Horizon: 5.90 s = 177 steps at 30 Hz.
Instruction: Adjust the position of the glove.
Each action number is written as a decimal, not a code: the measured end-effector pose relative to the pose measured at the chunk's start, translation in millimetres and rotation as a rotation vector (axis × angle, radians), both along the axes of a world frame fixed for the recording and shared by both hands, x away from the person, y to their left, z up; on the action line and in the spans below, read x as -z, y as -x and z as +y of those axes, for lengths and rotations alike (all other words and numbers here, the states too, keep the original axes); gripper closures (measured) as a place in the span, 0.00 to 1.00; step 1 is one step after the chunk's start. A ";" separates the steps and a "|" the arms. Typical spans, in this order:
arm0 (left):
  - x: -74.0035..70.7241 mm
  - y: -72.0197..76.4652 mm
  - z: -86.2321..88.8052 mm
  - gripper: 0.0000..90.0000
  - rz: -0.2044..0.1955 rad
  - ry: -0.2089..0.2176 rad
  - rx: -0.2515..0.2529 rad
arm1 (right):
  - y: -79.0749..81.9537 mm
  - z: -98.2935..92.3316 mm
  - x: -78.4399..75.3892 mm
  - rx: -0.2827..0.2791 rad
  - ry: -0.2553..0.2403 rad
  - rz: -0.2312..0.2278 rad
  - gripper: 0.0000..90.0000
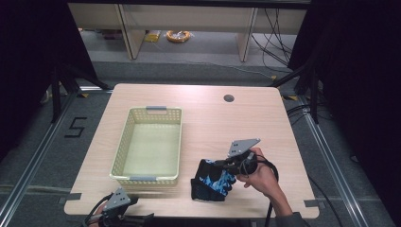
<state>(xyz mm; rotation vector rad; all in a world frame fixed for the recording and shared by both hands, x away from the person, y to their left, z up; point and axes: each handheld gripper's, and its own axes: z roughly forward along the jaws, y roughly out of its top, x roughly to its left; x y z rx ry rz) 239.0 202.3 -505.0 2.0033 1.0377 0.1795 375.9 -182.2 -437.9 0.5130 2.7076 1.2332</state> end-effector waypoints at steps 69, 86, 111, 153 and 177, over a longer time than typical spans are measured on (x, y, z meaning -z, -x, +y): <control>-1.5 -0.1 1.8 0.19 -0.004 -0.026 0.025 | 11.0 14.1 31.0 0.031 0.103 0.081 0.52; -1.4 0.2 -3.0 0.23 -0.003 0.024 0.004 | 64.5 -27.7 41.9 0.539 -0.098 0.191 0.50; -4.0 -24.6 -99.8 0.35 -0.030 -0.039 0.214 | 60.6 -16.4 61.7 0.555 -0.057 0.222 0.44; 4.0 -45.3 -113.3 0.39 0.076 -0.012 0.177 | 45.7 -4.3 67.5 0.338 0.051 0.171 0.86; 10.5 -65.7 -135.9 0.62 0.222 0.120 0.154 | 51.6 -8.0 70.1 0.332 0.024 0.174 0.86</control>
